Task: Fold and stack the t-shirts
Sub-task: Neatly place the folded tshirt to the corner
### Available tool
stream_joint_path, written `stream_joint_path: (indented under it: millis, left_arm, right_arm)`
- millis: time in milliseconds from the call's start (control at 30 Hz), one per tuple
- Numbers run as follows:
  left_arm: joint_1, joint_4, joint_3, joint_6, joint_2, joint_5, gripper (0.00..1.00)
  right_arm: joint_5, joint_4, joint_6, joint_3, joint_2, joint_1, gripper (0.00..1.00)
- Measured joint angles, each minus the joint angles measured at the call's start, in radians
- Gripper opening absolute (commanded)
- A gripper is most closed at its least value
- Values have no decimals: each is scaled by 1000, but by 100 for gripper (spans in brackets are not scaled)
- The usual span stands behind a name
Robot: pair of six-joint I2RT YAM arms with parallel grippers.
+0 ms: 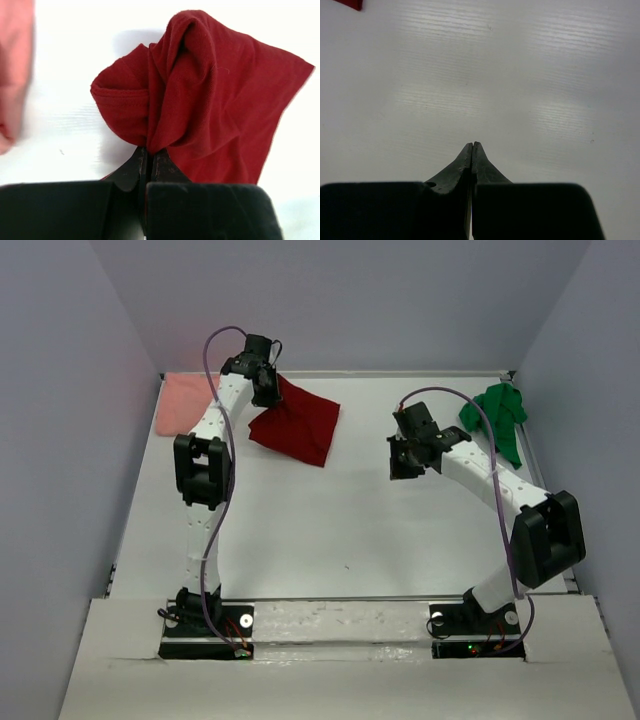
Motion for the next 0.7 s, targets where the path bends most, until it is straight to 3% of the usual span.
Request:
stream_joint_path:
  millis: [700]
  left_arm:
    - [113,25,138,149,0,-82,0]
  right_arm:
    - [-14,9,-14,-2,6,0,0]
